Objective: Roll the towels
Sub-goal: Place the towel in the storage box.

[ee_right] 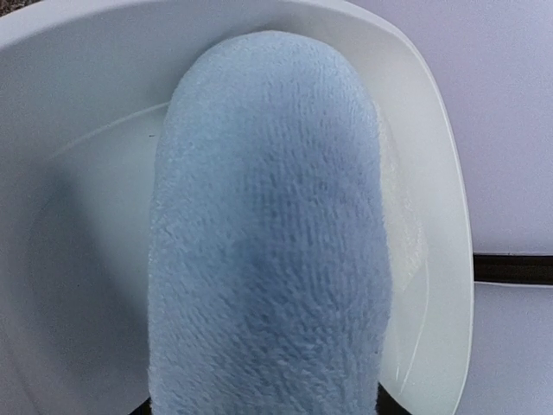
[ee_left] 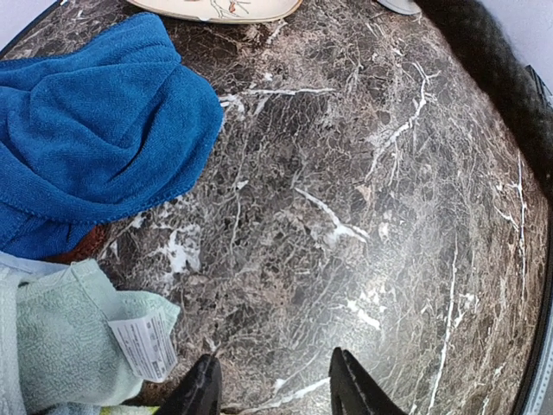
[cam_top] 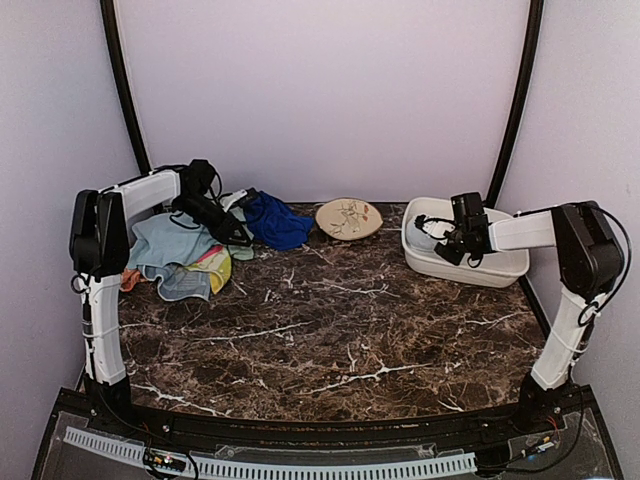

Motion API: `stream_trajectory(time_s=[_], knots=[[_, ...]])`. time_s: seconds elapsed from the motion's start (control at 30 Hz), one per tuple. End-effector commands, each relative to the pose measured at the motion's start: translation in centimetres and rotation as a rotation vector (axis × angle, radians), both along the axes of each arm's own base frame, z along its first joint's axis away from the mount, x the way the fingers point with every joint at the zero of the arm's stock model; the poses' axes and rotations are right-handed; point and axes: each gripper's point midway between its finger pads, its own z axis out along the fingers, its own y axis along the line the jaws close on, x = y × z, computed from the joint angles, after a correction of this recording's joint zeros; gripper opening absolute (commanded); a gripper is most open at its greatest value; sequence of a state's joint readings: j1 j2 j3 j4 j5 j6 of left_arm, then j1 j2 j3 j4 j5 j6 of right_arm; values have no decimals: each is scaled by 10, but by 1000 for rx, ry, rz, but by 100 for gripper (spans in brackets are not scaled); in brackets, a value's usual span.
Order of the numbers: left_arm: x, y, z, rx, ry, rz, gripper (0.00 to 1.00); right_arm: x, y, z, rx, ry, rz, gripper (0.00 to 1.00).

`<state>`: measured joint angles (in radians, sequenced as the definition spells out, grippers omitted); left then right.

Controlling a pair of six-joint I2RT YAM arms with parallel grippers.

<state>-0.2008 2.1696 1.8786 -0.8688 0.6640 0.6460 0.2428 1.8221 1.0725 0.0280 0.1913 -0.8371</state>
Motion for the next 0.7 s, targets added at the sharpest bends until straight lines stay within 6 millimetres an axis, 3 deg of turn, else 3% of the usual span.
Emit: stream_trajectory(time_s=[0.0, 0.07, 0.1, 0.13, 0.47, 0.67], knots=[[2, 0, 8, 11, -1, -2, 44, 0, -5, -5, -27, 7, 11, 52], [4, 1, 8, 17, -6, -1, 44, -3, -6, 0, -44, -12, 23, 65], [5, 0, 9, 18, -6, -1, 44, -4, -7, 2, -50, -17, 24, 96], [5, 1, 10, 18, -8, 0, 44, -4, -8, 5, -55, -22, 24, 100], [7, 0, 16, 15, -11, 0, 44, 4, -12, 73, -53, -161, -5, 100], [5, -1, 19, 13, -9, -7, 43, -3, -7, 100, -9, -200, -30, 100]])
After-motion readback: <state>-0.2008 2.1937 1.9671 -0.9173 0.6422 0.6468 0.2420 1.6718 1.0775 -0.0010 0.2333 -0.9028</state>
